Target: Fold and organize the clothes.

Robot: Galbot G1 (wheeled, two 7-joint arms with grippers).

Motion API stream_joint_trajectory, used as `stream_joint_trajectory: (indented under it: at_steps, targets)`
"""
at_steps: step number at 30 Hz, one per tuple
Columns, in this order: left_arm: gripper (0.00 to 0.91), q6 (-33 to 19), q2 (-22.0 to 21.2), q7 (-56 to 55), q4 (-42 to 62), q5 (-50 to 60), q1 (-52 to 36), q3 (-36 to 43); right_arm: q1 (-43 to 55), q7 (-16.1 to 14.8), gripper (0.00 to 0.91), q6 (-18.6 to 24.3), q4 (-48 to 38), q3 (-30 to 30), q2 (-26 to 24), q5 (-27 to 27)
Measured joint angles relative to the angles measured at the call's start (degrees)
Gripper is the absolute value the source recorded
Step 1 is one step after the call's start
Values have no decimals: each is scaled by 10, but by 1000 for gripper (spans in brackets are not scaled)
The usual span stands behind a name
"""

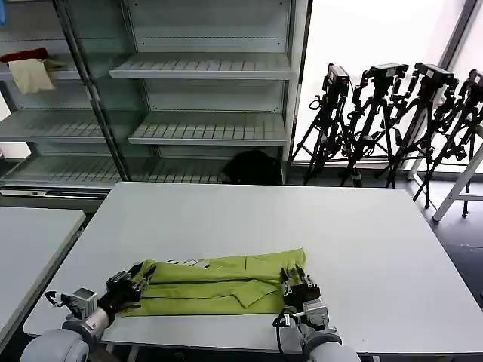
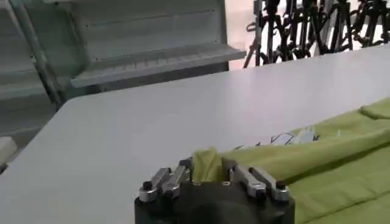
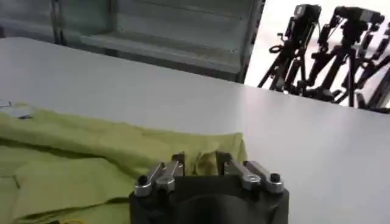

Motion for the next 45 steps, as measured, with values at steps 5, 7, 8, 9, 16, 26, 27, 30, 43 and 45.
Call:
stream_joint_trajectory:
  at_steps: [5,7,8,9,16,26,27,30,43,45]
  targets:
    - [907,2,-13,-21,-18,-10,7,-8,-4,-4,907,10,8,9,4,-17]
    - [907,2,-20,-35,-25,-10,11,-12,-3,-6,907,20,13,14,6,-10]
    - [907,1,-26,-45,-28,-11,14,-15,-2,-6,907,25,17,16,7,-2]
    - [907,-1,-30,-53,-29,-12,17,-18,1,-6,907,31,22,19,8,9]
    - [907,-21,-66,-111,-29,-23,50,-29,36,-5,907,54,49,46,2,107]
    - [897,-21,-103,-156,-34,-42,60,-13,71,-6,907,58,54,64,4,169]
    - [877,-20,-106,-159,-33,-44,60,-11,72,-6,907,58,54,65,3,173]
    - [756,-15,-114,-170,-31,-50,59,-6,73,-6,907,58,53,67,2,181]
    - [20,5,-135,-184,-31,-82,59,8,80,-4,907,58,48,70,6,195]
    - [10,8,-137,-182,-34,-83,61,11,82,-3,907,57,48,72,5,196]
